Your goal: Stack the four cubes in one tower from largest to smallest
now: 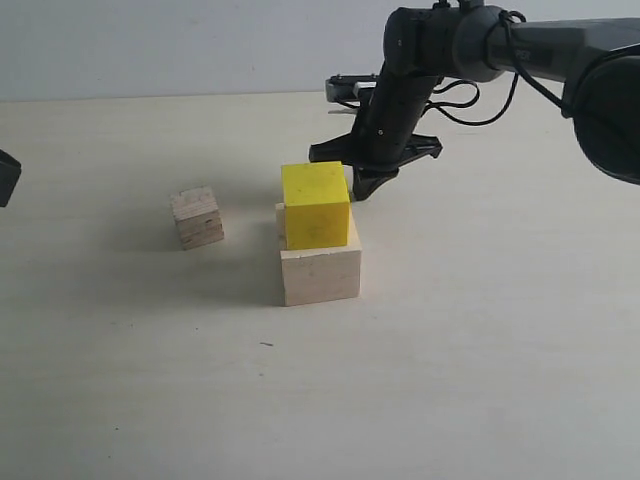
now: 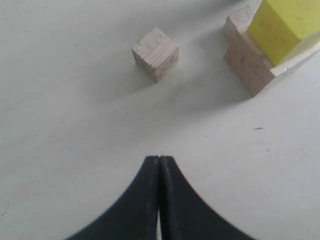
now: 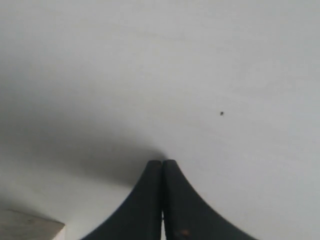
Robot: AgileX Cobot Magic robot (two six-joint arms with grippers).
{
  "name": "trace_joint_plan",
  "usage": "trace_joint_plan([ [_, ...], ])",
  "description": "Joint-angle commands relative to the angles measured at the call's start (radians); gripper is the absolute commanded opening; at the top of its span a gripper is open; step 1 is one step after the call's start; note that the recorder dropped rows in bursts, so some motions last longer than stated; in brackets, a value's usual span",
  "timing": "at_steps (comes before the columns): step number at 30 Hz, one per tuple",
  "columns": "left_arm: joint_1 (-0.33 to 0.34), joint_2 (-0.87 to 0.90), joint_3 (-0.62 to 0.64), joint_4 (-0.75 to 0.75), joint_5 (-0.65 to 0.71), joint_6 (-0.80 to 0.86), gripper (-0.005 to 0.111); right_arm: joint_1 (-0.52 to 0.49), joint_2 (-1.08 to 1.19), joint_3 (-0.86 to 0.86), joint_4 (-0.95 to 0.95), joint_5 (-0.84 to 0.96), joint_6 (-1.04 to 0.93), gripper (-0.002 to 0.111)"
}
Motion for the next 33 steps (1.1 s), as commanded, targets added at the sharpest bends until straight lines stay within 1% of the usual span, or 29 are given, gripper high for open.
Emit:
trace_joint_plan([
  [1, -0.005, -0.007, 0.019, -0.007, -0.051, 0.008, 0.0, -0.029, -0.001, -0.002, -0.022, 0.022, 0.006, 0.0],
  [8, -0.005, -0.004, 0.024, -0.007, -0.081, 0.024, 0.0, -0.044, -0.01, -0.002, 0.017, 0.004, -0.027, 0.0],
  [12, -0.005, -0.004, 0.024, -0.007, -0.081, 0.024, 0.0, -0.044, -0.01, -0.002, 0.244, -0.028, -0.158, 0.0],
  [15, -0.005, -0.004, 0.024, -0.007, -0.081, 0.024, 0.0, -0.037, -0.01, -0.002, 0.314, -0.069, -0.186, 0.0],
  [25, -0.005, -0.008, 0.024, -0.014, -0.078, 0.024, 0.0, -0.012, -0.01, -0.002, 0.306, -0.091, -0.186, 0.0],
  [33, -0.005, -0.063, 0.024, -0.014, -0.075, 0.024, 0.0, 0.022, -0.01, -0.002, 0.375, -0.083, -0.244, 0.0],
])
